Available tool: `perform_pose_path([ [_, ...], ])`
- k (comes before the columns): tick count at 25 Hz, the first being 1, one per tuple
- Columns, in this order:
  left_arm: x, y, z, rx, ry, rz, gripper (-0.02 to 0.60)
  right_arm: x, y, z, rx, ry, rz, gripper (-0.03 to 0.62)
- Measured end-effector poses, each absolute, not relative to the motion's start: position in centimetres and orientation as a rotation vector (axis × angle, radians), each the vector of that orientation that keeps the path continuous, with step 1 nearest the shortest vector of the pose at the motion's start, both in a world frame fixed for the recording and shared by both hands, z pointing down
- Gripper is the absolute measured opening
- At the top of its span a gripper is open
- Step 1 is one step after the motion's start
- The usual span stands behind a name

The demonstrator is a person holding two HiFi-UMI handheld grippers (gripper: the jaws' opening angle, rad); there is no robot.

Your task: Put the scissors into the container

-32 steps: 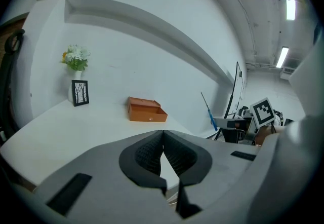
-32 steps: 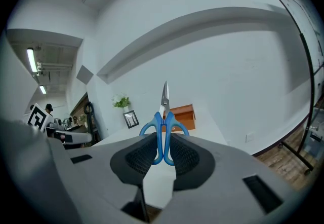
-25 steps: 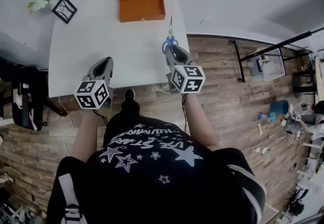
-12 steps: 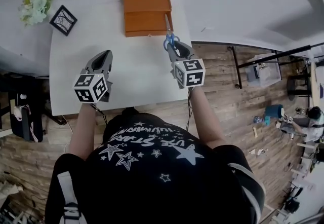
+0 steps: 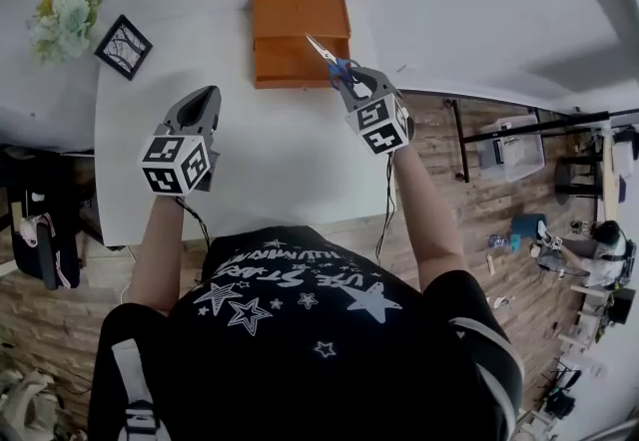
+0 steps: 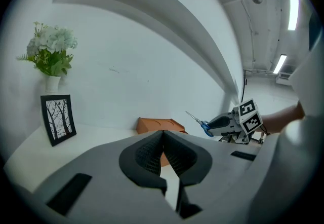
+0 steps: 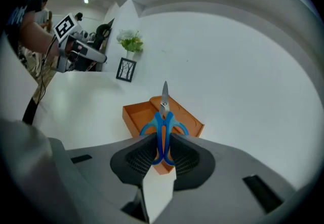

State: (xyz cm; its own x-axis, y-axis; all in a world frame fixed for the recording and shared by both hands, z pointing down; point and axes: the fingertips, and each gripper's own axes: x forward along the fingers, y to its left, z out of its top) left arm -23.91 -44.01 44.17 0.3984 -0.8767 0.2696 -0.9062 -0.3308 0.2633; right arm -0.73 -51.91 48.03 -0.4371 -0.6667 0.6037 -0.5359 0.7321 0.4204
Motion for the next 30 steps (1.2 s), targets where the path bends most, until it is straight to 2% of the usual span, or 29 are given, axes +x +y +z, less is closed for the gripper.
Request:
perform_pose_path([
  [7, -26.5, -47.8, 45.3, 2.271, -1.543, 0.121, 0.018, -3.5, -57.0, 50.1, 0.684, -2.03, -0.361, 0.101],
  [22, -29.4, -51.2, 50.0, 2.18, -1.544, 0.146, 0.018, -7.2, -61.2, 58.9, 0.272, -1.877, -0.378, 0.101],
  [30, -30.2, -51.1, 50.5, 2.143, -1.558, 0.129, 0.018, -6.7, -61.5, 62.0, 0.182, -1.799, -0.337, 0.101],
])
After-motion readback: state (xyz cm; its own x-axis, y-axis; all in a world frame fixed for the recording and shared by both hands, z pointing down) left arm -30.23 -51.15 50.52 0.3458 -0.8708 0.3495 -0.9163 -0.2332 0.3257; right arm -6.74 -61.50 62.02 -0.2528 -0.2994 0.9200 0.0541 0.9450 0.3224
